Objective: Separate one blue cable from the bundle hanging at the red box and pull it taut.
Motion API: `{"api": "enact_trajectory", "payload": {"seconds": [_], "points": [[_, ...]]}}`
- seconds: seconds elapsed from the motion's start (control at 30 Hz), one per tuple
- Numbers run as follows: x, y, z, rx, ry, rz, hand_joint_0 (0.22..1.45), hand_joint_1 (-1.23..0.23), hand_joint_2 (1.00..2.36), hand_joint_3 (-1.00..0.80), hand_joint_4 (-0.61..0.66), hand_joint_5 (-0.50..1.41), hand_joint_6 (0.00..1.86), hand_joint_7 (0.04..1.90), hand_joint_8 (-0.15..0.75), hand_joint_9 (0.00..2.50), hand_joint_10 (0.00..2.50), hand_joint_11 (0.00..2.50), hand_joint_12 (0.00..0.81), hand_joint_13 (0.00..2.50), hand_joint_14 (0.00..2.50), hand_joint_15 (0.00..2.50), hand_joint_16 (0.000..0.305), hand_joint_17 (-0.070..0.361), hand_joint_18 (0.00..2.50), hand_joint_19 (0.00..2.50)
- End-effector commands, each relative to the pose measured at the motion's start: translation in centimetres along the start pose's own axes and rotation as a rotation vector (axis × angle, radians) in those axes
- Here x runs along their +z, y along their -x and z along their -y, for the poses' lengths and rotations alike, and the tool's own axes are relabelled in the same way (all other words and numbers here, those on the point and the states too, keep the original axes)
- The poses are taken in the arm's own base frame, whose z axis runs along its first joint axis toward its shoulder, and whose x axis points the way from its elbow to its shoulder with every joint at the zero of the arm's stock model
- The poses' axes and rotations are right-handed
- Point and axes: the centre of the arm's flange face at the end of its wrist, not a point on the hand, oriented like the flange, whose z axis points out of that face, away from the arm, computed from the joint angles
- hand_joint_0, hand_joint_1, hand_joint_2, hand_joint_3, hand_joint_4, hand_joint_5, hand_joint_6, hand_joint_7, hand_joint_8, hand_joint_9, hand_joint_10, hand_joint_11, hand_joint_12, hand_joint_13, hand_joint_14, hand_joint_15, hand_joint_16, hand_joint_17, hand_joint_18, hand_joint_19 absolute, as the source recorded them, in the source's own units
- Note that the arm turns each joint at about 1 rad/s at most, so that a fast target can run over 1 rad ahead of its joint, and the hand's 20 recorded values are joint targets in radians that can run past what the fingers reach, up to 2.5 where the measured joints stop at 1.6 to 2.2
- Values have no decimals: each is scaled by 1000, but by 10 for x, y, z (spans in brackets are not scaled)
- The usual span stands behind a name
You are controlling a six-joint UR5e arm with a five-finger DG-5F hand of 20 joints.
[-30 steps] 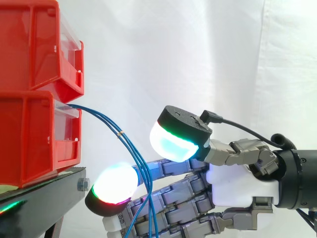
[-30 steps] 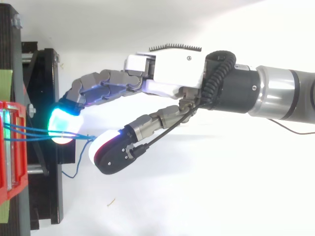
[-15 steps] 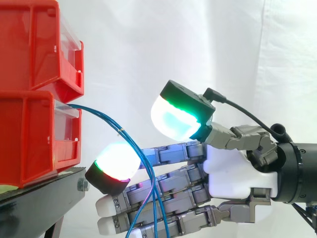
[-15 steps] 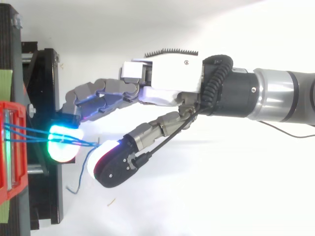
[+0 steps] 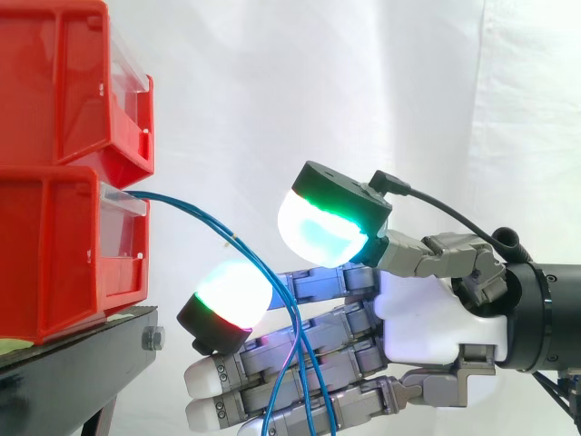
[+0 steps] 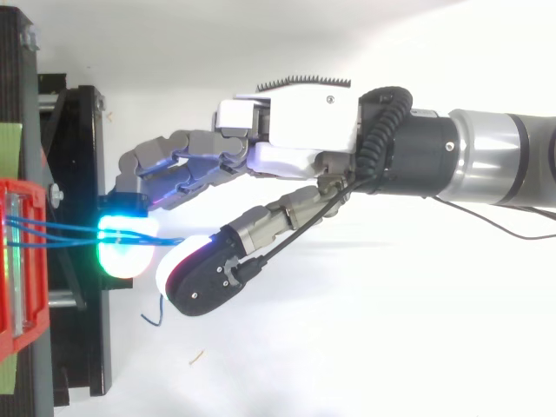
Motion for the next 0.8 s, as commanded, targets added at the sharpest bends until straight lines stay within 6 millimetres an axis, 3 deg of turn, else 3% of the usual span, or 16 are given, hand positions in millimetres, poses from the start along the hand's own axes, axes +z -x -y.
{"api": "enact_trajectory", "payload": {"seconds": [0.0,0.23,0.47,0.77], "points": [[0,1,-1,-5,2,1,617,-656,1005,-416,264,-125,501,1167,326,556,4,193,369,393,3,106,49,110,485,216],[-1,11,-1,-38,-1,6,590,-580,1002,-457,260,-122,502,1178,330,570,4,203,370,395,3,111,49,111,486,233],[1,16,-4,-57,16,12,588,-412,1000,-500,233,-109,502,1186,334,610,6,200,370,412,3,122,49,110,487,241],[2,28,-10,-115,25,25,652,-578,1012,-263,198,-83,506,1302,346,698,5,248,372,476,4,130,48,109,555,241]]}}
